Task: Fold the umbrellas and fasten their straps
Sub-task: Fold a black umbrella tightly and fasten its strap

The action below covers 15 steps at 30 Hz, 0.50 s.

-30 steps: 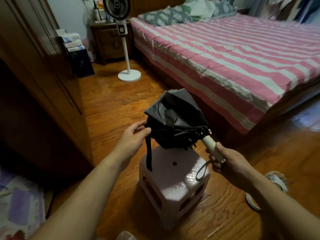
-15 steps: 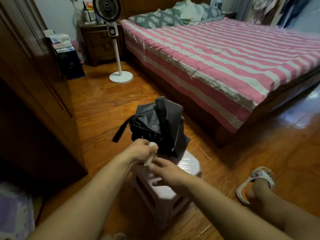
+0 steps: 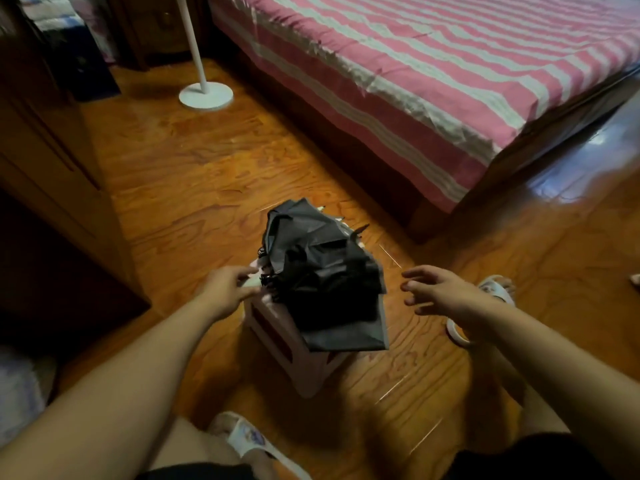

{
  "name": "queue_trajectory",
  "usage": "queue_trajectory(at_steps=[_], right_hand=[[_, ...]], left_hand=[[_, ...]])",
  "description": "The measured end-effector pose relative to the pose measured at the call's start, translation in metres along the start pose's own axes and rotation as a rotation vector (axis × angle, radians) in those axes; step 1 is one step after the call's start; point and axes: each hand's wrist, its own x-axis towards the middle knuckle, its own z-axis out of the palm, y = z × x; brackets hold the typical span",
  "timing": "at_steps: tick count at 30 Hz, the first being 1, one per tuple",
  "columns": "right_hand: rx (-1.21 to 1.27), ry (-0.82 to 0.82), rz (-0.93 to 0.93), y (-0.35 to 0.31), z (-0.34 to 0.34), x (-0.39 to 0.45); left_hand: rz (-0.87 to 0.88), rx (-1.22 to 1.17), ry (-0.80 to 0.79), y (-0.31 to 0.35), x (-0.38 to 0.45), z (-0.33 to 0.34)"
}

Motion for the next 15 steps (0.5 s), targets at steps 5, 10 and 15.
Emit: queue_trajectory(at_steps=[5,10,15], right_hand=[[0.021,-0.001,0.011,0.003,0.026,0.004],[-0.015,0.038,-0.017,0.011,0.048,-0.002],[0.074,0.163,-0.077,0.018,0.059,-0.006]], left_hand=[[-0.024,0.214,0.138,0.013,0.02,0.015],[-0.119,0.322,0.287,0.034,0.016,0.02],[-0.177,-0.005,0.131,0.067,-0.018,0.023]])
